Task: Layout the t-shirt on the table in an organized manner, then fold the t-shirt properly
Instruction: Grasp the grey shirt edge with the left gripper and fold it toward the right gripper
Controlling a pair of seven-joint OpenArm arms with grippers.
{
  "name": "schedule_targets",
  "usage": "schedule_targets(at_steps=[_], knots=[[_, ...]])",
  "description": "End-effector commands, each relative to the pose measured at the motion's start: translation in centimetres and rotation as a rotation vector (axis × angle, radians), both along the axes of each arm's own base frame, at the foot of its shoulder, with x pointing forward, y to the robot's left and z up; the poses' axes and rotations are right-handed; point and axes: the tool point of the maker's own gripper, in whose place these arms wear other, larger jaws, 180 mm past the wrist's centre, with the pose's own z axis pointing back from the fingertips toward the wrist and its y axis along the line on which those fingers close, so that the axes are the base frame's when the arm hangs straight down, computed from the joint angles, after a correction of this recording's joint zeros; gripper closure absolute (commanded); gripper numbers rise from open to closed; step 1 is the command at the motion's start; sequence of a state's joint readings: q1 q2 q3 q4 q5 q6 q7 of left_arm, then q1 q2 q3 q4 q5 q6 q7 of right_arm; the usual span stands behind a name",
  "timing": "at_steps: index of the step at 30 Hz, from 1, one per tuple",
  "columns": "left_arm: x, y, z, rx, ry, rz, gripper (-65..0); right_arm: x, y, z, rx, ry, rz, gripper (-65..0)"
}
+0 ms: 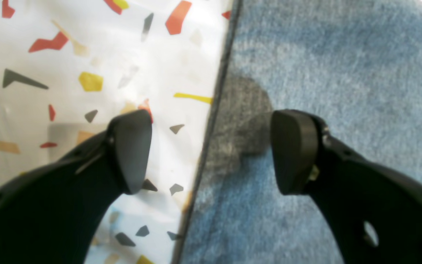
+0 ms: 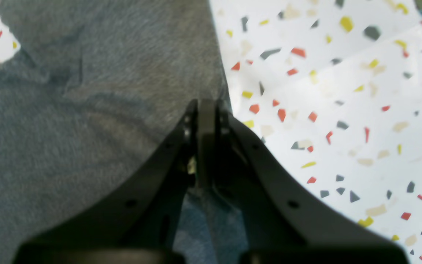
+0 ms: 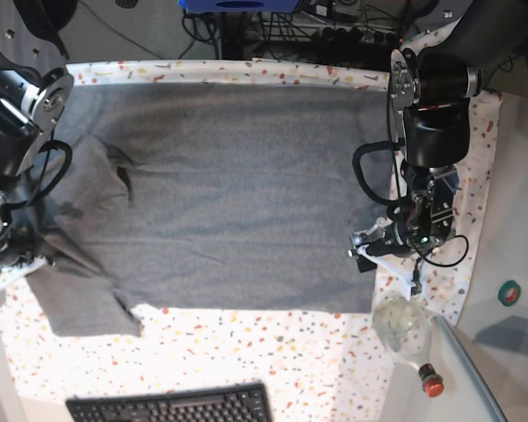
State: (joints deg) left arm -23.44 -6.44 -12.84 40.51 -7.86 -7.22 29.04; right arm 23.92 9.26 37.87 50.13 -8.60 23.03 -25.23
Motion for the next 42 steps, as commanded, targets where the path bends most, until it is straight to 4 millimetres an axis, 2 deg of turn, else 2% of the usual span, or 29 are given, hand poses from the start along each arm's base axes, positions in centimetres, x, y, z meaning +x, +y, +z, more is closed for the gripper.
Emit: schedule_targets(at_steps=[1, 2, 7, 10, 12, 15, 25, 29, 33, 36, 39, 41, 42], knots=[[-0.4, -1.1, -0.4, -0.038, 0.037, -0.013, -43.6, 1.8, -1.2, 2.5, -0.022, -0.075, -0.012, 0.0], [-0.5, -1.2, -0.5, -0.037, 0.038, -0.014, -37.7, 1.4, -1.2, 2.2, -0.023, -0.067, -0.012, 0.0], [-1.1, -1.1, -0.9, -0.038, 0.05, -0.011, 0.0, 1.2, -1.2, 1.9, -0.023, -0.062, -0.012, 0.0], [-1.0, -0.8, -0.8, -0.038, 0.046, -0.002, 0.0, 1.2, -1.2, 1.9, -0.024, -0.062, -0.01, 0.0], [-0.4, -0.3, 0.3, -0.022, 0.009, -0.004, 0.0, 1.2, -1.2, 1.9, -0.024, -0.062, -0.01, 0.0], [-0.6, 0.1, 1.7, 0.015, -0.048, -0.02, 0.0, 1.1, -1.1, 1.8, -0.023, -0.061, -0.009, 0.0], [-4.7, -0.1, 5.3, 0.072, -0.019, -0.078, 0.0, 1.1, -1.1, 1.8, -0.023, -0.059, -0.009, 0.0], [-6.9, -0.5, 5.5, 0.08, 0.041, -0.097, 0.0, 1.1, -1.1, 1.8, -0.023, -0.059, -0.009, 0.0], [-8.9, -0.5, 4.6, 0.075, 0.124, -0.105, 0.0, 1.0, -1.1, 1.8, -0.023, -0.058, -0.009, 0.0], [-10.1, -0.5, 3.9, 0.074, 0.149, -0.106, 0.0, 1.0, -1.1, 1.7, -0.023, -0.056, -0.009, 0.0], [-10.8, -0.5, 4.0, 0.08, 0.147, -0.11, 0.0, 1.0, -1.1, 1.6, -0.022, -0.055, -0.009, 0.0], [-11.2, -0.6, 4.5, 0.09, 0.131, -0.114, -11.2, 1.0, -1.1, 1.6, -0.022, -0.055, -0.009, 0.0], [-11.3, -0.5, 5.0, 0.096, 0.118, -0.116, -18.8, 1.0, -1.1, 1.6, -0.022, -0.055, -0.009, 0.0]])
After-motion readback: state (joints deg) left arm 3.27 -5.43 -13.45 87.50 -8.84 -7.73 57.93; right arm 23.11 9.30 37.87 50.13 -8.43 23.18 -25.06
